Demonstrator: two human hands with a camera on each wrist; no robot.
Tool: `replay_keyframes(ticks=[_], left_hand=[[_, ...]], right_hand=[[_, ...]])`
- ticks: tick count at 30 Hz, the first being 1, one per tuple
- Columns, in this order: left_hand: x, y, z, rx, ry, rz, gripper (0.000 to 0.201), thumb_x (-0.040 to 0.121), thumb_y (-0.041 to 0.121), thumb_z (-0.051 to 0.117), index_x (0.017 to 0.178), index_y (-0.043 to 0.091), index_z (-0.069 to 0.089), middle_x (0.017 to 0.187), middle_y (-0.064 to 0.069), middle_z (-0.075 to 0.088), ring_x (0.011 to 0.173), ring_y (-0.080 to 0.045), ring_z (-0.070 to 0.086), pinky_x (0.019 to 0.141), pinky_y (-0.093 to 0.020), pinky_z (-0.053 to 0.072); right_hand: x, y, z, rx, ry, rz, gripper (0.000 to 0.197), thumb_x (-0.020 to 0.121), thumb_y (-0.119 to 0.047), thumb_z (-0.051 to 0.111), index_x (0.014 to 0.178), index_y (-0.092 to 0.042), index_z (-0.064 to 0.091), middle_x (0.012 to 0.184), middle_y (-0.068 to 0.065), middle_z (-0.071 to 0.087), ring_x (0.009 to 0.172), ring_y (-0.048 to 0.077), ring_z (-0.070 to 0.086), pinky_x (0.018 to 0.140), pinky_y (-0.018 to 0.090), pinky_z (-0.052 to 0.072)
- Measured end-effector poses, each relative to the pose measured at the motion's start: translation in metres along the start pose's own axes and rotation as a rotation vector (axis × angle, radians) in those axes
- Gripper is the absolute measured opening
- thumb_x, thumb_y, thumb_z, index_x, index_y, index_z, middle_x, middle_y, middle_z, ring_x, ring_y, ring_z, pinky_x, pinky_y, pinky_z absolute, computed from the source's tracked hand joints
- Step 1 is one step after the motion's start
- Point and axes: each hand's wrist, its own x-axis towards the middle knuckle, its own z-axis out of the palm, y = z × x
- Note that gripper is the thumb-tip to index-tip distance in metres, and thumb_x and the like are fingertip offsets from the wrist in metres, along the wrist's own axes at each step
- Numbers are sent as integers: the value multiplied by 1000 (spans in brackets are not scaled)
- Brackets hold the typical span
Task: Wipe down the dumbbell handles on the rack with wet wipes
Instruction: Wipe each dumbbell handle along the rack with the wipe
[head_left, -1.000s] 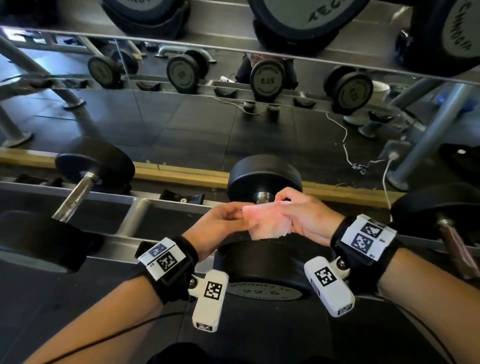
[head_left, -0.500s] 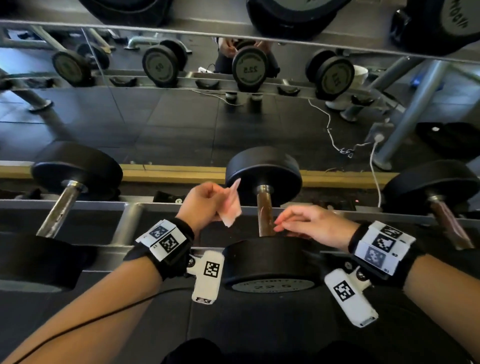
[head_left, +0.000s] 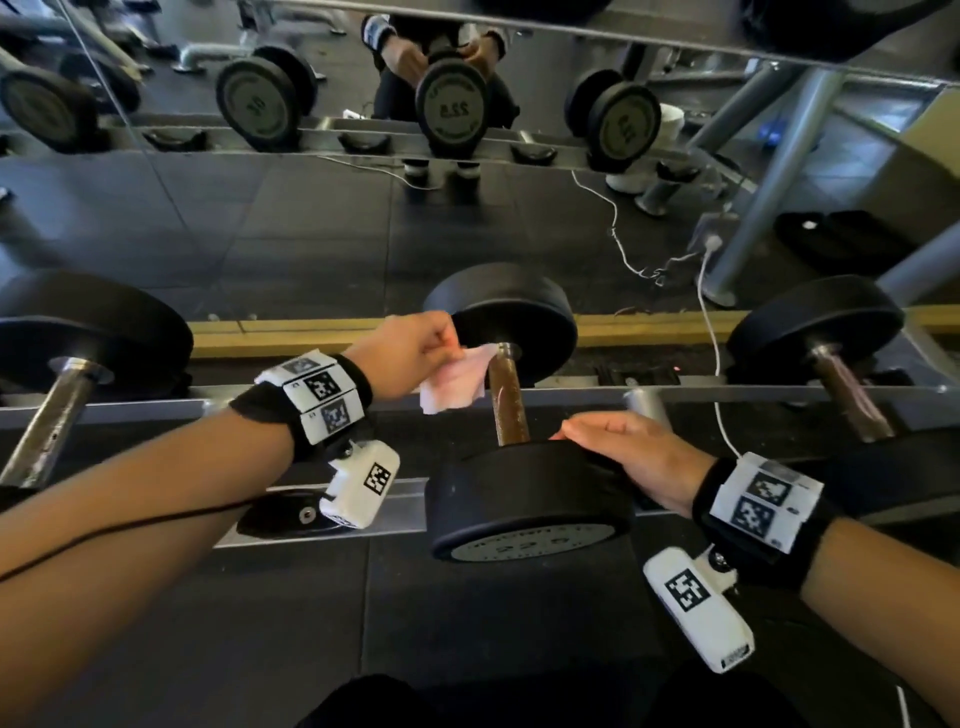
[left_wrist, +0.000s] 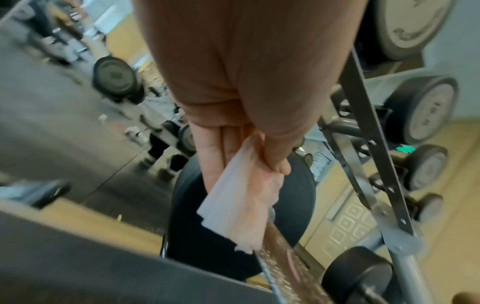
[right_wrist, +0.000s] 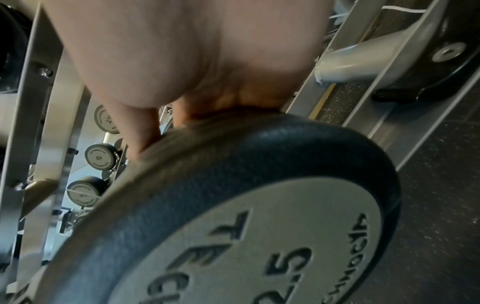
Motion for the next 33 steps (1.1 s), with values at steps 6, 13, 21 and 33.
replay_keyframes(ticks=[6, 13, 21, 33], left_hand=[[9, 7, 4, 114, 13, 154, 9, 100, 32, 54, 98, 25, 57, 79, 9, 65, 70, -3, 60, 63, -19, 41], [5, 2, 41, 126, -114, 302, 33, 95, 40, 60, 126, 30, 65, 115, 5, 72, 95, -3, 66, 84, -11, 44], [-5, -6, 49, 246, -170, 429, 46, 98, 32, 56, 143, 40, 48, 131, 6, 64, 110, -15, 50, 102, -29, 39], [-5, -10, 55, 9, -64, 473, 28, 100, 24, 56, 126, 19, 66, 109, 9, 60, 98, -3, 55, 96, -15, 41]], right_hand=[[-7, 8, 4, -80, 43, -123, 31, 85, -46, 65, 104, -23, 72, 105, 5, 73, 99, 20, 71, 81, 26, 57], [-6, 8, 4, 18, 29, -109, 34, 78, -37, 68, 102, -14, 72, 103, 9, 74, 92, 19, 72, 75, 21, 56], [-4, 6, 5, 65, -16, -61, 26, 71, -46, 75, 87, -26, 75, 94, 2, 74, 88, 13, 72, 73, 21, 55], [-5, 4, 3, 65, -24, -24, 20, 80, -37, 68, 93, -22, 74, 98, 4, 74, 89, 16, 72, 73, 22, 56]])
